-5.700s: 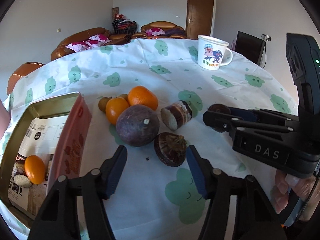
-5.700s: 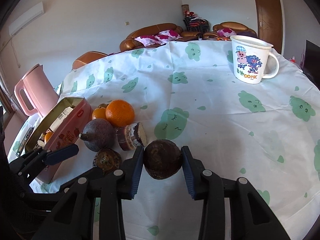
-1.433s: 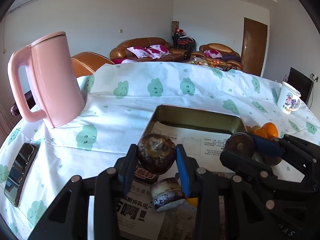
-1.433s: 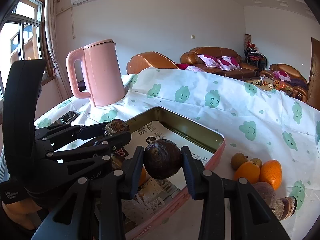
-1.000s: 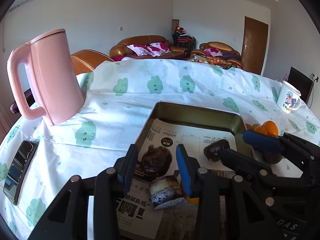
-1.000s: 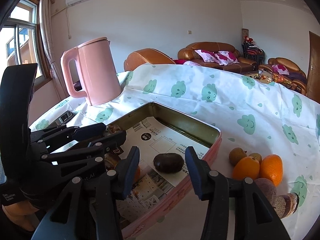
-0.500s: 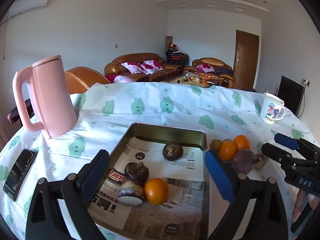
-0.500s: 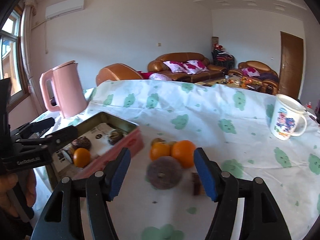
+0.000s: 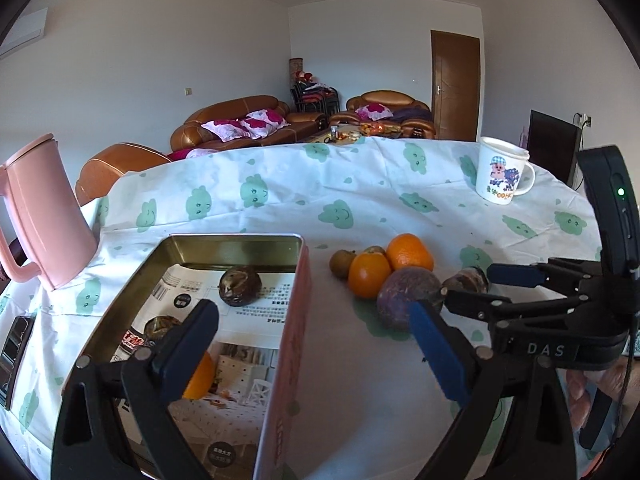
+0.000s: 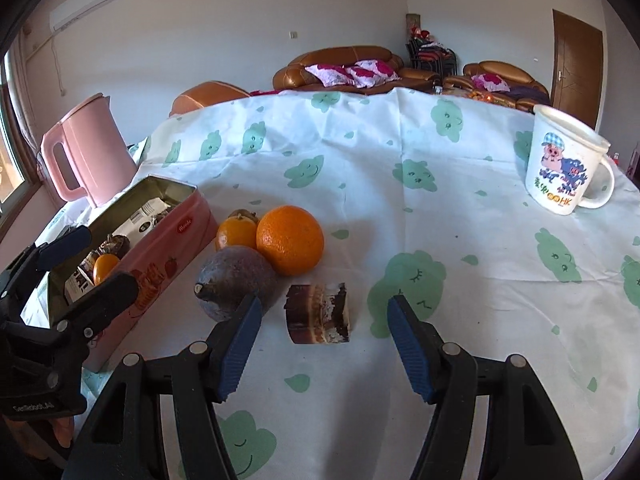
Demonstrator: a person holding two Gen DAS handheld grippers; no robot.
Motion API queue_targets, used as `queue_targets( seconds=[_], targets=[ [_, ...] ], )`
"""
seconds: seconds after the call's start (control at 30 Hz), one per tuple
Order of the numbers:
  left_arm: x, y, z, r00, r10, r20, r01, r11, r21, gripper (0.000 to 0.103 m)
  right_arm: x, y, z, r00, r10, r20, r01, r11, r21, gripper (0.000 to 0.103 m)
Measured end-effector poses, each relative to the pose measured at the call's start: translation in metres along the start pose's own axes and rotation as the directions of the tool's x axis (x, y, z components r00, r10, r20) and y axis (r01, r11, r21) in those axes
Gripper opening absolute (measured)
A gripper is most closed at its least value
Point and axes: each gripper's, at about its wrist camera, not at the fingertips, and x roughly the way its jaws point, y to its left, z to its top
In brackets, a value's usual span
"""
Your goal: Organize fruits
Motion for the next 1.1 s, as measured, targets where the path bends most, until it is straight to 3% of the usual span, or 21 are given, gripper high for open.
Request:
queue_targets(
  seconds=[0.03, 0.1, 0.2, 0.33, 0.5, 0.63, 0.73, 0.8, 1.1],
  targets=[
    [0.000, -0.002, 0.000, 1.000, -0.005, 0.000, 0.005, 1.000, 0.003, 0.098, 0.001, -0.002, 0.000, 1.000, 0.010, -0.007, -0.010, 1.000, 0.009, 0.059],
    [0.002, -0.008, 0.000, 1.000, -0.020, -0.002, 0.020, 1.000, 0.014, 0.098, 0.009, -0.005, -0.001, 0.998, 0.040, -0.048, -0.039, 0.999, 0.023, 0.040],
    [0.003, -0.016, -0.001, 0.999, -0.036, -0.010, 0.036, 0.999, 0.020, 0.098, 0.005, -0.007, -0.002, 0.998, 0.053, -0.034, -0.052, 0.998, 0.034, 0.035],
    [0.006, -0.027, 0.001, 0.999, -0.050, -0.012, 0.051, 0.998, 0.042, 0.097, -0.008, -0.015, -0.002, 0.999, 0.024, 0.034, -0.027, 0.997, 0.077, 0.033],
    [0.018, -0.042, 0.003, 0.994, -0.098, -0.054, 0.101, 0.993, 0.053, 0.087, -0.020, -0.030, -0.004, 0.996, -0.007, 0.088, -0.007, 0.987, 0.160, 0.033],
    [0.033, -0.050, 0.005, 0.984, -0.135, -0.118, 0.141, 0.989, 0.043, 0.065, -0.023, -0.030, -0.003, 0.994, -0.029, 0.103, 0.012, 0.987, 0.163, 0.033],
    [0.050, -0.057, 0.005, 0.969, -0.151, -0.196, 0.164, 0.985, 0.048, 0.063, -0.023, -0.027, -0.002, 0.994, -0.045, 0.102, 0.029, 0.988, 0.149, 0.033],
    [0.057, -0.056, 0.005, 0.962, -0.158, -0.222, 0.168, 0.985, 0.027, 0.052, -0.023, -0.025, -0.002, 0.993, -0.050, 0.106, 0.035, 0.990, 0.138, 0.033],
    [0.046, -0.046, 0.006, 0.970, -0.181, -0.160, 0.181, 0.983, -0.014, 0.053, -0.033, -0.022, -0.003, 0.986, -0.034, 0.164, 0.015, 0.993, 0.118, 0.033]
  ],
)
